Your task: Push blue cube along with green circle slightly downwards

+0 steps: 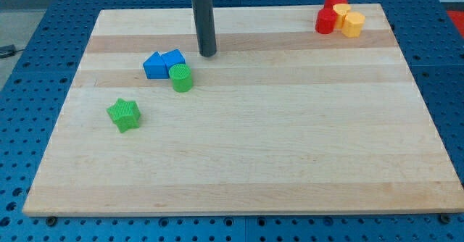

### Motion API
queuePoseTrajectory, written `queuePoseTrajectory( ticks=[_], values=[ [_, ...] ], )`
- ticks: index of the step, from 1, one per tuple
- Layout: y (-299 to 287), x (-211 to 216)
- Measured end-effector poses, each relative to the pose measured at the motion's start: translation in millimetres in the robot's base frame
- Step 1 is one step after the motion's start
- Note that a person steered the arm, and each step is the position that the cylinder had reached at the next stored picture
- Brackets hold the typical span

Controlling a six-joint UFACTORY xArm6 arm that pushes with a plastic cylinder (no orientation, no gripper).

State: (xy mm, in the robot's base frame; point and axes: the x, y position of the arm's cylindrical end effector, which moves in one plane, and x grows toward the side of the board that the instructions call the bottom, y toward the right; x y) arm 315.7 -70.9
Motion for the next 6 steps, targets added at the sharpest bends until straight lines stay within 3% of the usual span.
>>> queuePoseTrajectory(
  ticks=[2,4,6],
  values=[
    [-49.4,-2.4],
    [-49.5,35.2],
    [-44.2,30.1]
  ],
)
